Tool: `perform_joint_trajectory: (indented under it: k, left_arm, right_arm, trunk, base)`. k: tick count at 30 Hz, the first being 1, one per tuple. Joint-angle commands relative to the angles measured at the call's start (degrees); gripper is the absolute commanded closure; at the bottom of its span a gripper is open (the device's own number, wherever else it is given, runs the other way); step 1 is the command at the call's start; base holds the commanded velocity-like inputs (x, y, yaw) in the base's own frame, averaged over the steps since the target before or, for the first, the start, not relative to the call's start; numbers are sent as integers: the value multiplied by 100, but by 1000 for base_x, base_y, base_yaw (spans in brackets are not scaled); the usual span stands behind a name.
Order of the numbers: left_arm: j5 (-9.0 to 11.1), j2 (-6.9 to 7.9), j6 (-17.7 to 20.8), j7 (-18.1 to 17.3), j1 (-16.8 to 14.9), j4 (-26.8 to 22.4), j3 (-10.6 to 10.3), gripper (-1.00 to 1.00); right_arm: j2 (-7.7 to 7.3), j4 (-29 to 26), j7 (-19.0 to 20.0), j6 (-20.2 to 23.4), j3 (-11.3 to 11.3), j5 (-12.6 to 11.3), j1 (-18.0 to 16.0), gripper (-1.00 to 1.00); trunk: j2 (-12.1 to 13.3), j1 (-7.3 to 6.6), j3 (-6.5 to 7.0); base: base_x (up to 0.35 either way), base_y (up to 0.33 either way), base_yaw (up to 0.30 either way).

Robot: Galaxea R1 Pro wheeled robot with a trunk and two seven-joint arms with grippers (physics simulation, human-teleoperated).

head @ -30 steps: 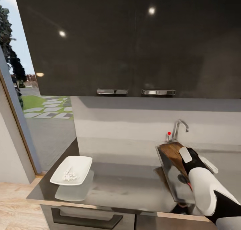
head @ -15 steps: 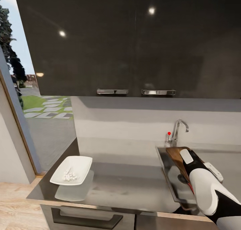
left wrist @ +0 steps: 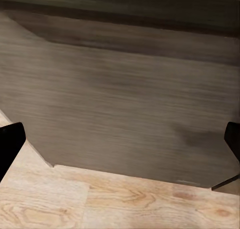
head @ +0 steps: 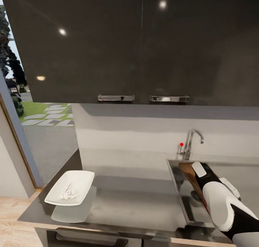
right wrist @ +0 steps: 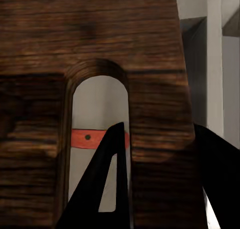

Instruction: In the kitchen, take the Vidalia onion out of the sink, dice it on the chopping board with the paring knife, put the diced onion into the bowl on the countertop, then place both the paring knife and the chopping board into the sink.

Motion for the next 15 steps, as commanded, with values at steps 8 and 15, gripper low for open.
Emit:
perform_joint_trajectory:
  k: [8, 15]
  left_arm:
    - [38, 9, -14, 46, 1, -16, -38, -100]
    - [38, 8, -14, 46, 1, -9, -38, -100]
  right_arm:
    - [-8, 246, 72, -131, -4, -16, 0, 100]
    - [-19, 581, 545, -588, -3, -8, 0, 100]
  trunk:
    - [-4, 2, -74]
    - [-4, 2, -138]
  base:
    - [6, -4, 0]
    - [0, 0, 0]
